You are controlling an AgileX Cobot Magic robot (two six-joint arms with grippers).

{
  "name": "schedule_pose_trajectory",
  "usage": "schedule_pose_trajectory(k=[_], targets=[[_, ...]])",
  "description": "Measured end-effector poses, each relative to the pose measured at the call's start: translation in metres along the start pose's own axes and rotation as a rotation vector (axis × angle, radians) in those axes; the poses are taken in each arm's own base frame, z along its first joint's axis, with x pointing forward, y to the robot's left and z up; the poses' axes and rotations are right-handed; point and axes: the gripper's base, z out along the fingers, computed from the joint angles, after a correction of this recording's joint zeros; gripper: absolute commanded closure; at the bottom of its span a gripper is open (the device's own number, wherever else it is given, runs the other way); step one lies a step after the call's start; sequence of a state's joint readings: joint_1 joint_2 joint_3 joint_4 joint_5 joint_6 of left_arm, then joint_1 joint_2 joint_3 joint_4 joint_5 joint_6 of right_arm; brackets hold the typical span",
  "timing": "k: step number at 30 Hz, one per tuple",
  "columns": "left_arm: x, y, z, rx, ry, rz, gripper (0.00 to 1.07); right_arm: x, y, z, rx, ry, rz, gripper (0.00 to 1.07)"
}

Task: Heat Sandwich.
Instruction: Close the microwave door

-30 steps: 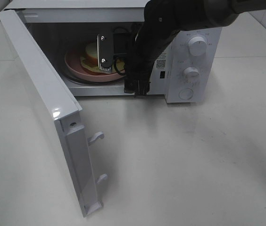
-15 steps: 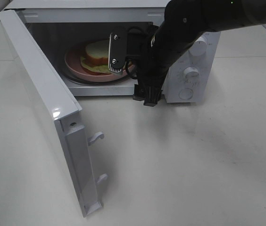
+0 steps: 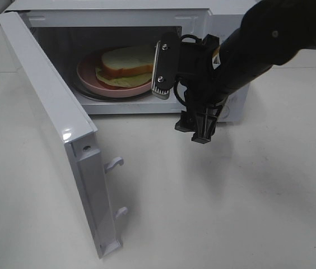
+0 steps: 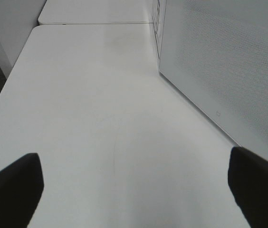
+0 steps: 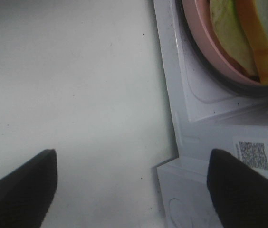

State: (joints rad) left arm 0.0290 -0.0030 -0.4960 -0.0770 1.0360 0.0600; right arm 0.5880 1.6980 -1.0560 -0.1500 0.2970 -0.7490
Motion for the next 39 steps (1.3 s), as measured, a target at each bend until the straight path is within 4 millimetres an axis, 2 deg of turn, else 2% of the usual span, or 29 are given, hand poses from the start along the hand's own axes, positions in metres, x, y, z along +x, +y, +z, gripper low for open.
schedule_pose_trajectory(k=[6, 13, 15, 24, 30, 39], targets=[[0.0, 0.0, 0.0, 0.0, 0.0, 0.0, 0.05, 0.012, 0.013, -0.024, 0.018, -0.022, 0.152, 0.28], [0.0, 0.0, 0.0, 0.0, 0.0, 0.0, 0.05, 0.024, 0.027, -0.042, 0.022, -0.028, 0.247, 0.29], [0.0, 0.0, 0.0, 0.0, 0.0, 0.0, 0.05, 0.029, 0.031, -0.054, 0.031, -0.038, 0.308, 0.3], [0.0, 0.0, 0.0, 0.0, 0.0, 0.0, 0.05, 0.044, 0.045, -0.083, 0.024, -0.017, 0.516, 0.31], [0.0, 0.0, 0.0, 0.0, 0.0, 0.0, 0.05, 0.052, 0.052, -0.1, 0.016, 0.013, 0.594, 0.31], [0.0, 0.0, 0.0, 0.0, 0.0, 0.0, 0.05, 0.065, 0.062, -0.137, 0.022, 0.045, 0.738, 0.31]])
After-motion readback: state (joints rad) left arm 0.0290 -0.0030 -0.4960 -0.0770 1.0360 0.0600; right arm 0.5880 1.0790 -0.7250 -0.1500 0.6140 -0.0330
